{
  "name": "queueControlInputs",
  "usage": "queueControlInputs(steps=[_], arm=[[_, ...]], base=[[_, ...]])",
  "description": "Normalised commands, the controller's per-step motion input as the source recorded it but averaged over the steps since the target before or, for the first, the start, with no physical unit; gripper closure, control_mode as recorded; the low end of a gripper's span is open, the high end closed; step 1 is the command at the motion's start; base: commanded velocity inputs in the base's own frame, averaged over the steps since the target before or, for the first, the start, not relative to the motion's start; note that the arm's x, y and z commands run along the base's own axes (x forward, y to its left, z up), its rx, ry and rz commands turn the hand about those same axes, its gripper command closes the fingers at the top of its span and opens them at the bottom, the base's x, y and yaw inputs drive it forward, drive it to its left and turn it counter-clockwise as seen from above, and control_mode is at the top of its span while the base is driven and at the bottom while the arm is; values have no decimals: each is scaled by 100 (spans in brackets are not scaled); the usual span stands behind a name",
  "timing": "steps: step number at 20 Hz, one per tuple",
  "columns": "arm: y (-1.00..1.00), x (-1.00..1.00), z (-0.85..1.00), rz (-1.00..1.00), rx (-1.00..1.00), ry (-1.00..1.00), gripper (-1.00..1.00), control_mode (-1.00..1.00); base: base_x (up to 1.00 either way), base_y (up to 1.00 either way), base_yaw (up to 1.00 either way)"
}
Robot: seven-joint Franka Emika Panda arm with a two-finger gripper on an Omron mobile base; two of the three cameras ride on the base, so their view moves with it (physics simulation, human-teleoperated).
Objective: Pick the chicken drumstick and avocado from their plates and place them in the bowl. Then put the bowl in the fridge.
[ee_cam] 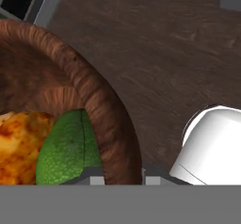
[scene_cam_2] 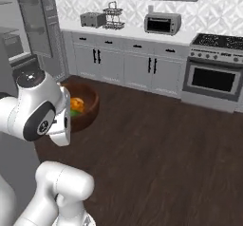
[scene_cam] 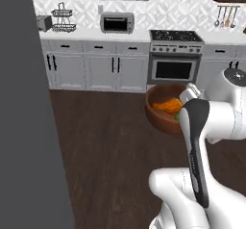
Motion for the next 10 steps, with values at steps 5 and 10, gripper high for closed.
queueControlInputs(steps=[5, 10], arm=[[0, 0, 0, 0, 0, 0, 100, 100], [0, 0, 0, 0, 0, 0, 100, 100]], base=[[100, -53, 62], [88, -60, 67]])
